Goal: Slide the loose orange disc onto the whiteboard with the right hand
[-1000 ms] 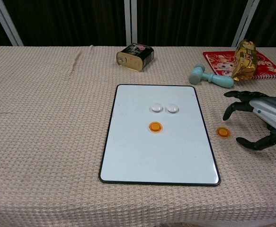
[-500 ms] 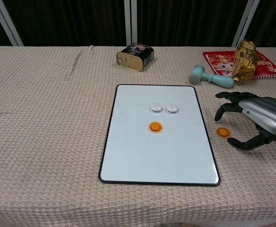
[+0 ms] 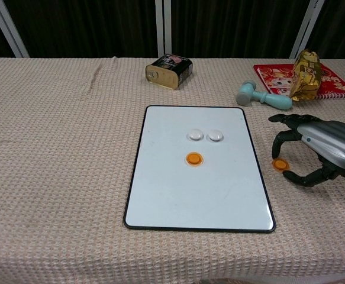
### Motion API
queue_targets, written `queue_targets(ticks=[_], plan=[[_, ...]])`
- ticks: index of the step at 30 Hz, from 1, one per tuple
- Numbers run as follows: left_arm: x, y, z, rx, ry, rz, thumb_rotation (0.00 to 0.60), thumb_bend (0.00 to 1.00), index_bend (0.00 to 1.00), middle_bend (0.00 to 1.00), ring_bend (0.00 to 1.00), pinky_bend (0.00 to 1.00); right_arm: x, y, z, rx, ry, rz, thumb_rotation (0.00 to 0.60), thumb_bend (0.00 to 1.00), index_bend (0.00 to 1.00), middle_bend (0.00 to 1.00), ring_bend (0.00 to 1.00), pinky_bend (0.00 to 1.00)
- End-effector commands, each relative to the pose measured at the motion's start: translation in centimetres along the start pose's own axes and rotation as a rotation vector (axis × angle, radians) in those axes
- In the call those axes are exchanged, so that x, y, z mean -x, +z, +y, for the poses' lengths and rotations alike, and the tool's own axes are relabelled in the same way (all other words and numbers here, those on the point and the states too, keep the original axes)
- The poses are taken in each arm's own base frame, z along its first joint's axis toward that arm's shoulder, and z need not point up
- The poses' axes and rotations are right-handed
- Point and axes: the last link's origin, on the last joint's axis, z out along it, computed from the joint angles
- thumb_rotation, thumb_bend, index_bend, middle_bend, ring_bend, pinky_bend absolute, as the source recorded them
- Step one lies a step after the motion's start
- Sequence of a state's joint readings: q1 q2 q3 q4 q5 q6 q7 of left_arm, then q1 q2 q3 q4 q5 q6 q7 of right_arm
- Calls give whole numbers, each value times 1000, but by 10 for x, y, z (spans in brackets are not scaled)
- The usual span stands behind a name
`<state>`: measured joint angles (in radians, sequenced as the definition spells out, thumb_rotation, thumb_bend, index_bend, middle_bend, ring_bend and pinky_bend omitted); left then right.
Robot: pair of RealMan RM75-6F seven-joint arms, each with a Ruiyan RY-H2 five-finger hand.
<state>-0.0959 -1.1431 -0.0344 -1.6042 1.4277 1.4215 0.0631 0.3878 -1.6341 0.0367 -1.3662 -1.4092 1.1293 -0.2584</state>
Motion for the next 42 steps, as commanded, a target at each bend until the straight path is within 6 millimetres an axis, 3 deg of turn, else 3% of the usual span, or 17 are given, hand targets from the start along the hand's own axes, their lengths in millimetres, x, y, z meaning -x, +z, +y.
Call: queue_targets(ticks=[1,10,22,42], plan=[[0,0,0,0,-1,2,597,106,134,87,11,69,-3,0,-2,-9,10,16,600,393,489,0,0,0],[-3,-3,-4,-13,0,13,597,106,134,87,11,69,-25,13,-30,-112,-21,69,600,396,506,0,0,0],[-7,-3,-5,-6,0,19,598,106,134,87,11,70,-23,39,-74,-170,-89,48,600,395,516,0,0,0],[-8,-5,-11,-12,-9,35,597,106,136,87,11,70,-7,50,-89,-182,-104,-10,600,395,521,0,0,0]])
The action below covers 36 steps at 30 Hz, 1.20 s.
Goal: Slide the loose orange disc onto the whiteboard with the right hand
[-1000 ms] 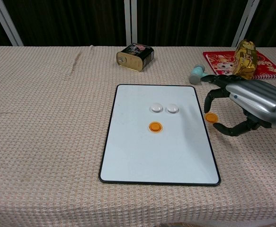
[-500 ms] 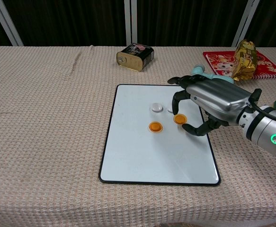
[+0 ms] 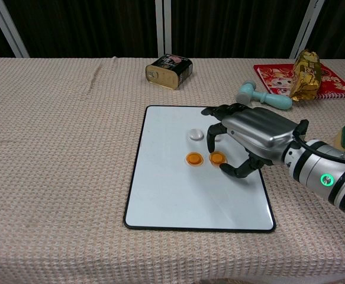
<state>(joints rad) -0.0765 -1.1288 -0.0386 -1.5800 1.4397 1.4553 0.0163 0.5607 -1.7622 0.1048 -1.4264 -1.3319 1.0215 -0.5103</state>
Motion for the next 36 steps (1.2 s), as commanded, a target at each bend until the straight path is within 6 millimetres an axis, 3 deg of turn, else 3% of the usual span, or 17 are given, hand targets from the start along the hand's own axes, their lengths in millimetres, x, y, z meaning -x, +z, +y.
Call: queue_targets(ticks=[1,36], plan=[[0,0,-1,-1,-1,0,598,106,136,87,11,70,1,1,-1,0,-2,-3,600,395,522,0,0,0],[2,-2,-8,-10,-13,-1,597,106,138,87,11,70,3,13,-10,-8,-35,-16,600,397,512,0,0,0]])
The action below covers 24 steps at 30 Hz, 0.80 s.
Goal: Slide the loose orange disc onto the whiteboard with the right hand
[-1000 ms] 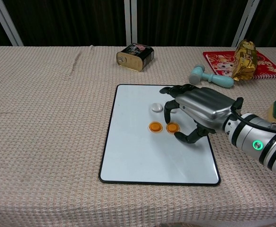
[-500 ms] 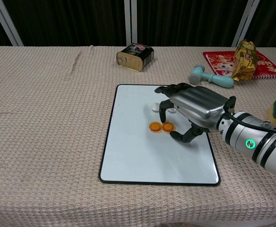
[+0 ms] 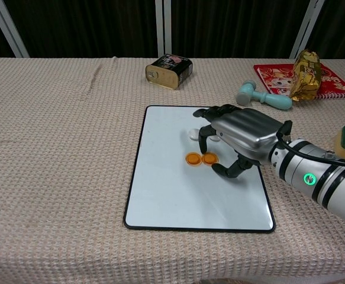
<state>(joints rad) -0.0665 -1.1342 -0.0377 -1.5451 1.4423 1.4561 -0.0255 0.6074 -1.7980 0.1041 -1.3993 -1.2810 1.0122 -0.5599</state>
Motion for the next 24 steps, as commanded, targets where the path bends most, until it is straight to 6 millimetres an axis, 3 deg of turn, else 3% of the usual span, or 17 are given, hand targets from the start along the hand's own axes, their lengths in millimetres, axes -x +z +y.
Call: queue_targets(ticks=[1,7,19,24], plan=[[0,0,0,0,0,-2,597,106,138,87,11,70,0,1,-1,-1,1,-2,600,397,510,0,0,0],[0,0,0,1,1,-3,598,106,138,87,11,70,-1,1,-1,-10,-8,-10,600,384,470,0,0,0],[-1,0,1,5,1,-5,599,107,138,87,11,69,-12,-9,4,-16,10,20,600,296,30,0,0,0],[-1,-1,2,11,0,-4,598,107,138,87,11,70,-28,-33,17,-16,58,90,600,289,12,0,0,0]])
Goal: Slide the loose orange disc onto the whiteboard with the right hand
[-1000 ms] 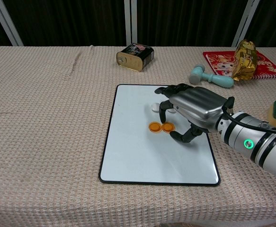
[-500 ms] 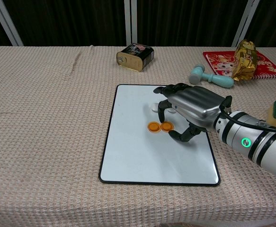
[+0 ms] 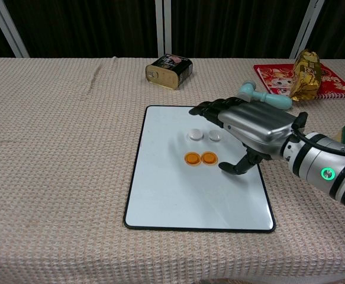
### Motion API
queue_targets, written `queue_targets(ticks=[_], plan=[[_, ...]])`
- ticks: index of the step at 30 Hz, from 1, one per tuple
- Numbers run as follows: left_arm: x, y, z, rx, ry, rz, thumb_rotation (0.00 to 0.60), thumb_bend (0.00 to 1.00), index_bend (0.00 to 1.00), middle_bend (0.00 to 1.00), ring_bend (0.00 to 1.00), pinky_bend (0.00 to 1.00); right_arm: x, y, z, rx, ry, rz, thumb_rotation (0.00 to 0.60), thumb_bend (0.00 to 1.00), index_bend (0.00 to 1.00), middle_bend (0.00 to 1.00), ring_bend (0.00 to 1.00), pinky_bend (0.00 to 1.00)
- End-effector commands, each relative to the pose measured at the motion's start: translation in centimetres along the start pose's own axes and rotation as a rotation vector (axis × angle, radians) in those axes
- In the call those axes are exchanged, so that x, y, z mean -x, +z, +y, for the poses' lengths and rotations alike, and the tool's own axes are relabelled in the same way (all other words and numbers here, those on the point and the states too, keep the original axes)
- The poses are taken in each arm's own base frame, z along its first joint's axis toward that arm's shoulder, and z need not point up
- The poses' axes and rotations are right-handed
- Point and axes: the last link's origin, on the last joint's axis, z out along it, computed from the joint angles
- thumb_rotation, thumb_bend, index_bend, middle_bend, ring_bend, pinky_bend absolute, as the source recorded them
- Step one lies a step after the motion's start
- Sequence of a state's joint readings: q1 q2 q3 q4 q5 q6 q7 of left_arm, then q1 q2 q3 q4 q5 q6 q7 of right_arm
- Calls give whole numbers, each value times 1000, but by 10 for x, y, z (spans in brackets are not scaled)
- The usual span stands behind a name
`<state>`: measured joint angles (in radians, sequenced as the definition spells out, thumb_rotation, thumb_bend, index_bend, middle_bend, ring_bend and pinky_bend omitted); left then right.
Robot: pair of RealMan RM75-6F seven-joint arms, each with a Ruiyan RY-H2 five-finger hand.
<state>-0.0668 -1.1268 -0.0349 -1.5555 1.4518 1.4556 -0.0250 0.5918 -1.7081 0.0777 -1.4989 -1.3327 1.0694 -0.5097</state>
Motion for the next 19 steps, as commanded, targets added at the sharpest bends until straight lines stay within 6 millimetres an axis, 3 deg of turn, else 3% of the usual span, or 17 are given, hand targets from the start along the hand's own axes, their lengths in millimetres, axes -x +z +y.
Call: queue_targets(ticks=[1,5,10,13,15,19], plan=[[0,-1,0,1,1,-1,598,107,138,87,11,70,-15,-25,15,12,44,71,600,289,11,0,0,0],[-1,-2,1,4,-1,3,599,106,138,87,11,69,-28,-66,57,82,58,131,600,286,0,0,0,0],[-2,-7,-1,0,6,15,597,106,138,87,11,70,-45,-137,145,299,5,192,600,254,0,0,0,0],[0,-8,-1,-5,6,13,597,106,138,87,11,69,-46,-181,179,479,-21,203,600,247,0,0,0,0],[2,-7,0,-5,0,11,597,107,138,87,11,69,-46,-204,186,562,0,220,600,246,0,0,0,0],[3,-6,4,9,-1,15,598,107,138,87,11,69,-45,-229,188,641,-6,261,600,246,0,0,0,0]])
